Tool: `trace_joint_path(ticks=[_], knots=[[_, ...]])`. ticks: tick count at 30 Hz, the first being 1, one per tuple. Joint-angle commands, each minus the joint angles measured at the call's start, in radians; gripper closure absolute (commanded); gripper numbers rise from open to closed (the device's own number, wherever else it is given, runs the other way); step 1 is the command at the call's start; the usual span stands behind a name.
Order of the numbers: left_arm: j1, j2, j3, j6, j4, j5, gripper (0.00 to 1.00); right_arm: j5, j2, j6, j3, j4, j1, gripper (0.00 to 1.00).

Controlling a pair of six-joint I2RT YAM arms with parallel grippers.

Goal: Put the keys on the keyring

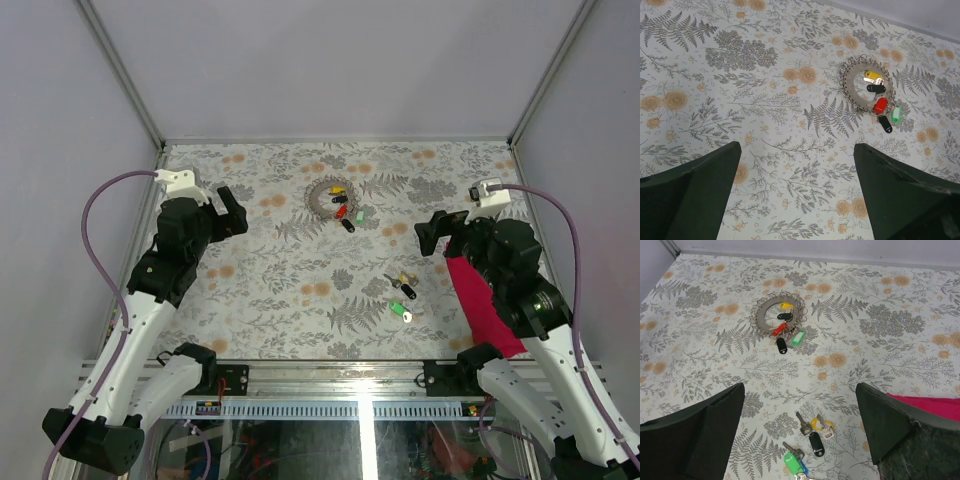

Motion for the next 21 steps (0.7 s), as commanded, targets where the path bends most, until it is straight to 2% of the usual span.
trace_joint_path(ticks=[1, 7, 13, 19, 21], knots=[[0.008, -0.008, 0.004, 0.012, 0.056, 0.002, 0.0, 0.037, 0.017, 0.007, 0.02, 0.017, -0.007, 0.01], [0.009, -0.008, 0.005, -0.014, 0.075, -0.03, 0.0, 0.088, 0.053, 0.023, 0.034, -0.026, -0.008, 0.01], [0.009, 0.028, 0.039, -0.029, 0.041, -0.047, 0.0, 0.075, 0.129, 0.056, 0.042, -0.053, -0.007, 0.01], [0.01, 0.1, 0.069, -0.069, 0.017, -0.094, 0.0, -0.013, 0.344, 0.054, 0.163, -0.096, -0.008, 0.01], [0.008, 0.127, 0.062, -0.072, 0.022, -0.064, 0.0, -0.044, 0.431, 0.051, 0.202, -0.104, -0.008, 0.01]])
